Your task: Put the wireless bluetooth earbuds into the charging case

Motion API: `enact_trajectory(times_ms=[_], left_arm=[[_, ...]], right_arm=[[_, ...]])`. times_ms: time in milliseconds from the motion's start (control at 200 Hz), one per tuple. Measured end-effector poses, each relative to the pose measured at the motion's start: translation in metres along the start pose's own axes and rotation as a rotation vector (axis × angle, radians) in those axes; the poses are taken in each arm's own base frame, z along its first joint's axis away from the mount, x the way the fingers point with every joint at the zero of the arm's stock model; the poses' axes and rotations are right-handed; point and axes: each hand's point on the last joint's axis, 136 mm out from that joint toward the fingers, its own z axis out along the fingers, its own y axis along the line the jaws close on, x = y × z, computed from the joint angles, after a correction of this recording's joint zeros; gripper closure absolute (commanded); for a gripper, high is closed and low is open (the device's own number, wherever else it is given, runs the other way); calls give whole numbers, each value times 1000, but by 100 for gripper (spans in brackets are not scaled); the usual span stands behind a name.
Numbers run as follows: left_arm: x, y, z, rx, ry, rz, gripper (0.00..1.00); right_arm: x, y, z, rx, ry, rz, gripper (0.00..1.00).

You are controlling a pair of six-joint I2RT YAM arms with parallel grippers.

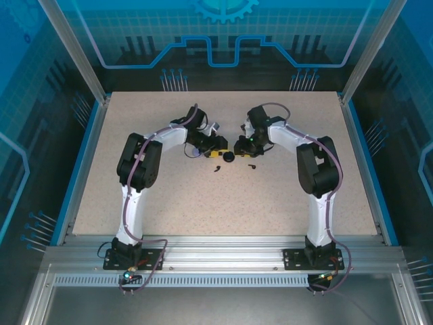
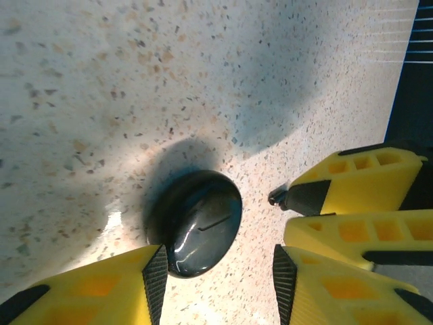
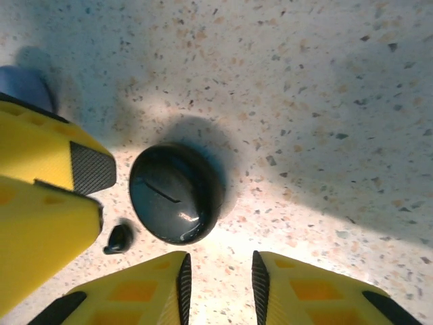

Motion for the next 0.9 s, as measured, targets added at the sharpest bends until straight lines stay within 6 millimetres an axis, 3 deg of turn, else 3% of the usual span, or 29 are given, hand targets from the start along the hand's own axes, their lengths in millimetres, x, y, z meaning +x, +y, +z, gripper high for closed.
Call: enact_trajectory(times_ms=[535,901], left_arm=[[-6,4,-2,8,-22,-7,52],[-2,9,0,6,-13,-16,54]], right_arm=[[-6,11,4,-129,-9,38,66],[0,5,21,-142,33,63,68]])
